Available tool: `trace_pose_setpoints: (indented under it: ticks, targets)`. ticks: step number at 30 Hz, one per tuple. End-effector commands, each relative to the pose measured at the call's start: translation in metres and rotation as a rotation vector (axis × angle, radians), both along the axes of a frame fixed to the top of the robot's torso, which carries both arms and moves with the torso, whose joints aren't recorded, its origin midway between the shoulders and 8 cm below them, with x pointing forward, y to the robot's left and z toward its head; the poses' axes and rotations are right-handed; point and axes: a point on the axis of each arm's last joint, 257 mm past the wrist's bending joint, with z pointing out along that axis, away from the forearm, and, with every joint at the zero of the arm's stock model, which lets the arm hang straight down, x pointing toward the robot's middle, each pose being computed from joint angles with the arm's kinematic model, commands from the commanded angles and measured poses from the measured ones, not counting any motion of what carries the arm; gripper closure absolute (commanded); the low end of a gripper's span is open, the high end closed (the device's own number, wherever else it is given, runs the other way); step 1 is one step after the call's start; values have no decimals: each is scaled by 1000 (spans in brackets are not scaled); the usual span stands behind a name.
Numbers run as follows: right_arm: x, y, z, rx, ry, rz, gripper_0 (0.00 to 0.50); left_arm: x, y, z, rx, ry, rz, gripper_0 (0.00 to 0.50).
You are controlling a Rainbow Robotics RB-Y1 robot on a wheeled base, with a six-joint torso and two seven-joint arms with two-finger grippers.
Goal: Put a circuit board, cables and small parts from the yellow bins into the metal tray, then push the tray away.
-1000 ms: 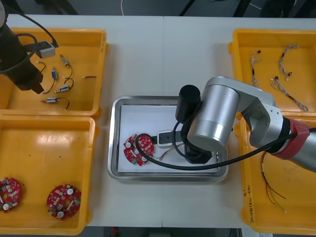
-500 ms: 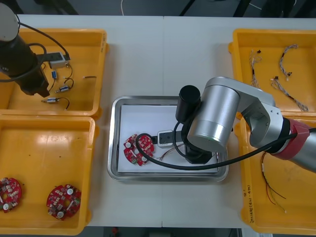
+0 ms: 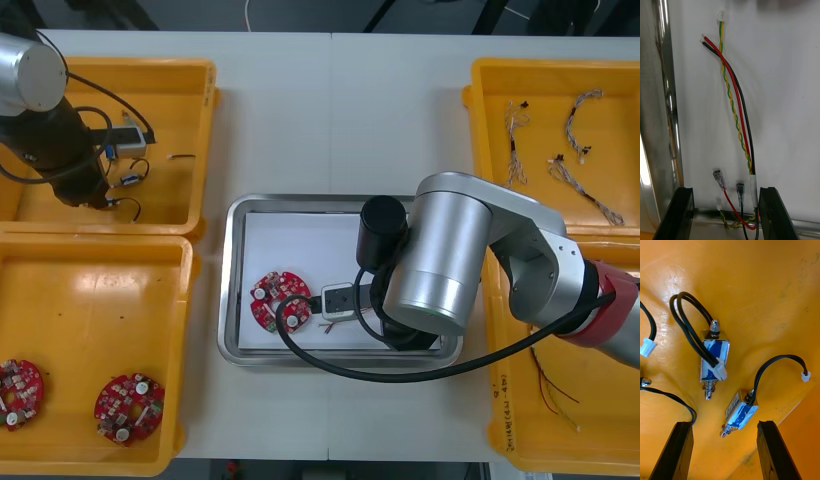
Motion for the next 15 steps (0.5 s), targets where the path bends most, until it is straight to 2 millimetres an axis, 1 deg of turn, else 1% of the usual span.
trace_pose_setpoints:
  ticks: [1,9,15]
  targets:
    - [-4,17,10,57,-16,-17,0,17,-16,21,5,-46,-46,0]
    - [1,21,13,58,-40,-15,0,24,-19,10,14,-67,-60,0]
    - [4,25,16,68,-62,-26,0,22,-20,6,12,-56,-64,0]
